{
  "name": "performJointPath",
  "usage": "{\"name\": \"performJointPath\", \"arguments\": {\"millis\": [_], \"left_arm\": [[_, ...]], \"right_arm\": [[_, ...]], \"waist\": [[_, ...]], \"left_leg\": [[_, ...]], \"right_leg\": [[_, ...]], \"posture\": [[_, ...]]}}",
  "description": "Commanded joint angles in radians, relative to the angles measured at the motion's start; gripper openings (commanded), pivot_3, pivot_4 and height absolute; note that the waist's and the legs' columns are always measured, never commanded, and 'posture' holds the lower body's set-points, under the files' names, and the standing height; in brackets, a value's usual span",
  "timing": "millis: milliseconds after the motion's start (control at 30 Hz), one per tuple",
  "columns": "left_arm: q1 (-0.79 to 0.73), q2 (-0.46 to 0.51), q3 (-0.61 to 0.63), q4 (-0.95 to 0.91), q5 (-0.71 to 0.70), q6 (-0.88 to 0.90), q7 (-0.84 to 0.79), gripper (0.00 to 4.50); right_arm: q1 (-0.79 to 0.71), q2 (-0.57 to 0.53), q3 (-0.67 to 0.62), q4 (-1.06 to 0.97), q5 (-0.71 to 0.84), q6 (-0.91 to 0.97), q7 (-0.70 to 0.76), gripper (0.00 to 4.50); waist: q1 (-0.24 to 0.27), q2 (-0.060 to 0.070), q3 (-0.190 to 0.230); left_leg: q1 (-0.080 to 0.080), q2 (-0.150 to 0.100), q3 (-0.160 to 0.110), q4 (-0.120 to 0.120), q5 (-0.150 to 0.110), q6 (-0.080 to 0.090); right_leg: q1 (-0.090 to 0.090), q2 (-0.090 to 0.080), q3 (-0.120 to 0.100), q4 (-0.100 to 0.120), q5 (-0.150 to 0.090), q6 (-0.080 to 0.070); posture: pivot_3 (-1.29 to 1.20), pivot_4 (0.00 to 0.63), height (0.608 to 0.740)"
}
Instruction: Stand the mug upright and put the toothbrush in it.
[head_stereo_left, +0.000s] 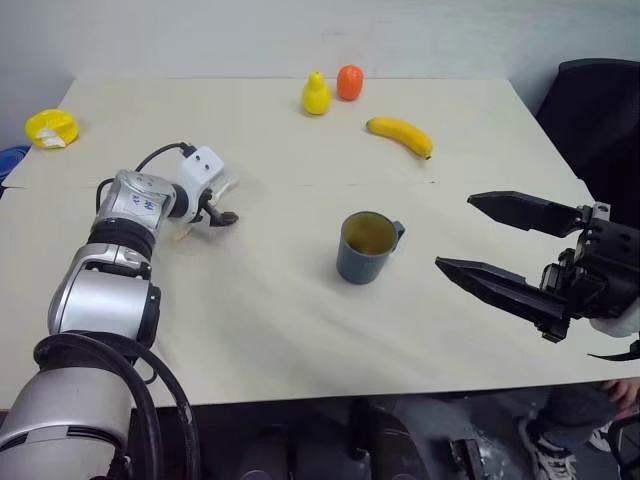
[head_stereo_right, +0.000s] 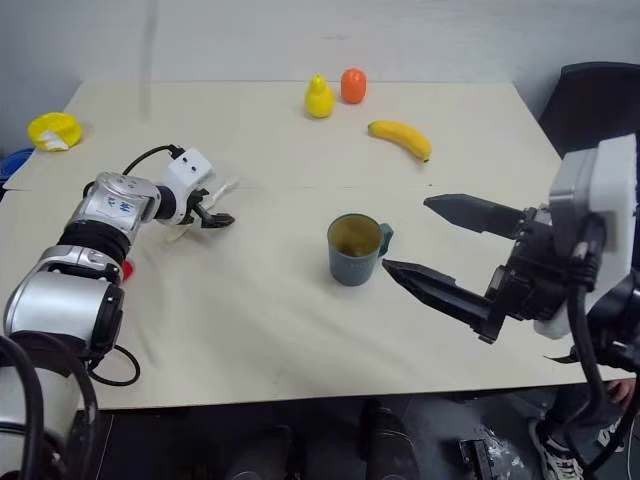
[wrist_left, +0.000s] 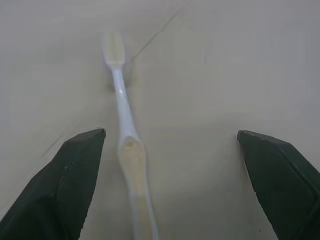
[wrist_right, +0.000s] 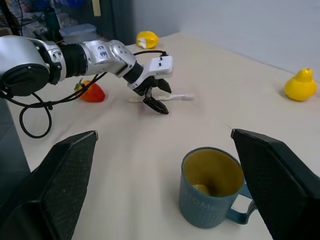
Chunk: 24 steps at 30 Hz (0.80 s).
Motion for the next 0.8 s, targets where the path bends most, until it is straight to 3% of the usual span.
{"name": "performJointPath", "arguments": {"millis": [33, 133, 233, 633, 800], "left_arm": [[-0.029, 0.009, -0.004, 0.021, 0.044, -0.015, 0.066, 4.5], [-0.025, 0.007, 0.012, 0.033, 0.05, -0.004, 0.078, 4.5], [-0.019, 0.001, 0.036, 0.042, 0.036, 0.022, 0.058, 3.93], [-0.01, -0.006, 0.109, 0.04, 0.003, 0.077, 0.021, 0.27], [-0.082, -0.039, 0.274, 0.012, -0.157, 0.178, -0.072, 0.12]], "right_arm": [[0.007, -0.018, -0.029, -0.011, 0.01, -0.004, -0.033, 4.46], [0.022, -0.011, -0.018, -0.035, 0.003, -0.014, -0.052, 4.46], [0.021, -0.016, -0.006, -0.044, -0.003, -0.02, -0.066, 4.5], [0.05, -0.028, 0.007, -0.053, -0.09, 0.007, -0.028, 4.5], [0.132, 0.017, -0.059, -0.049, -0.024, 0.025, -0.037, 4.5]], "waist": [[0.001, 0.0, 0.0], [0.0, -0.001, 0.0], [0.0, -0.001, -0.001], [-0.001, -0.001, -0.001], [0.008, -0.002, 0.0]], "left_leg": [[0.0, 0.0, 0.003, 0.0, -0.001, 0.001], [0.0, 0.001, 0.007, 0.001, -0.001, 0.002], [0.001, 0.002, 0.008, 0.001, -0.002, 0.003], [0.002, 0.003, 0.012, 0.002, -0.002, 0.002], [0.001, 0.003, 0.012, 0.002, -0.002, 0.002]], "right_leg": [[0.0, -0.001, -0.001, 0.0, 0.0, 0.0], [0.0, -0.002, -0.002, -0.001, 0.001, 0.002], [0.0, -0.002, -0.001, -0.001, 0.002, 0.003], [0.0, -0.002, 0.001, -0.001, 0.003, 0.002], [0.0, -0.002, 0.0, -0.001, 0.003, 0.002]], "posture": [[0.0, 0.15, 0.74], [0.0, 0.15, 0.74], [0.0, 0.15, 0.74], [0.0, 0.15, 0.74], [0.0, 0.15, 0.74]]}}
